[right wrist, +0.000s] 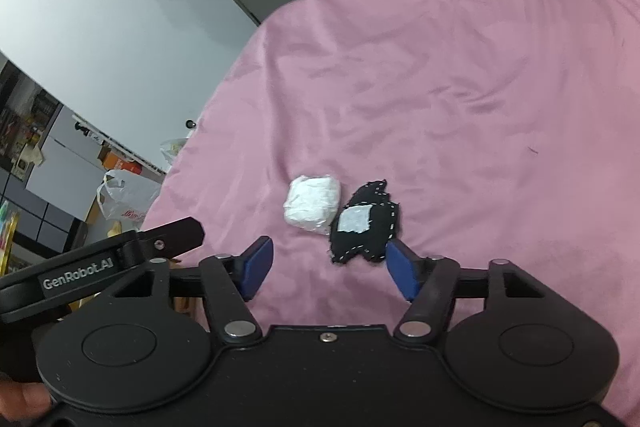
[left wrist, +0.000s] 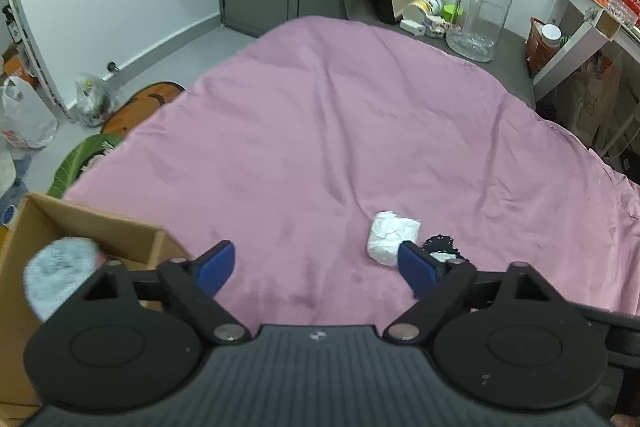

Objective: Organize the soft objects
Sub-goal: 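Move both tools toward the white paper ball and the black plush, then grasp the black plush with the right tool while the left tool grasps the white paper ball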

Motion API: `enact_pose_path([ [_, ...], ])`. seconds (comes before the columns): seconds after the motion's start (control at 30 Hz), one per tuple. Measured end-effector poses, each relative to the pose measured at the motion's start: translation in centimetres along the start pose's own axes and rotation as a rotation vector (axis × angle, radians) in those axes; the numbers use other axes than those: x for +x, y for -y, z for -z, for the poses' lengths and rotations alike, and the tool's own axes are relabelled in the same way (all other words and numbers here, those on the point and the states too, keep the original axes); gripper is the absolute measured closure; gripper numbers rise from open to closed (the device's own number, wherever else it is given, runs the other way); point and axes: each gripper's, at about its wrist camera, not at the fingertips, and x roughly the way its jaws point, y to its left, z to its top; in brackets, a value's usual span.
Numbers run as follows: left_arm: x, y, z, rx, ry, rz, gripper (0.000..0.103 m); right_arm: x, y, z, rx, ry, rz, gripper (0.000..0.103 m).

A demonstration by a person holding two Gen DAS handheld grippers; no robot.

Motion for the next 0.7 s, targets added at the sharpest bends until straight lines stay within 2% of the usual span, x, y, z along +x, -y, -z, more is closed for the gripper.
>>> enact_pose_path([
  [0.23,3.4,0.8,-0.4,-0.006,-0.04,0.05,0.043,1.8,1.6,-0.7,0.056,-0.016,0.007,0.045],
  [0.43,5.5,1.0,-0.7,-0.029,-0.069,0.082,0.055,3.7,2.3,-0.8,0.083,-0.034,0.022,0.046],
  [0.57,6.5,0.8,-0.9,-0.039,-0.085,0.087,0.058,4.4,2.2,-0.9,0.077,-0.031,0.033,0.047],
  [0.6,6.7,0.8,-1.0,-0.039,-0.089,0.09,0.058,4.5,2.2,-0.8,0.074,-0.031,0.037,0.049],
  [0.67,7.0,0.9,-1.0,-0.037,-0.094,0.098,0.058,4.4,2.1,-0.8,0.054,-0.031,0.06,0.067],
  [0.7,7.1,1.1,-1.1,-0.033,-0.099,0.105,0.058,4.5,2.1,-0.7,0.049,-0.034,0.066,0.067],
])
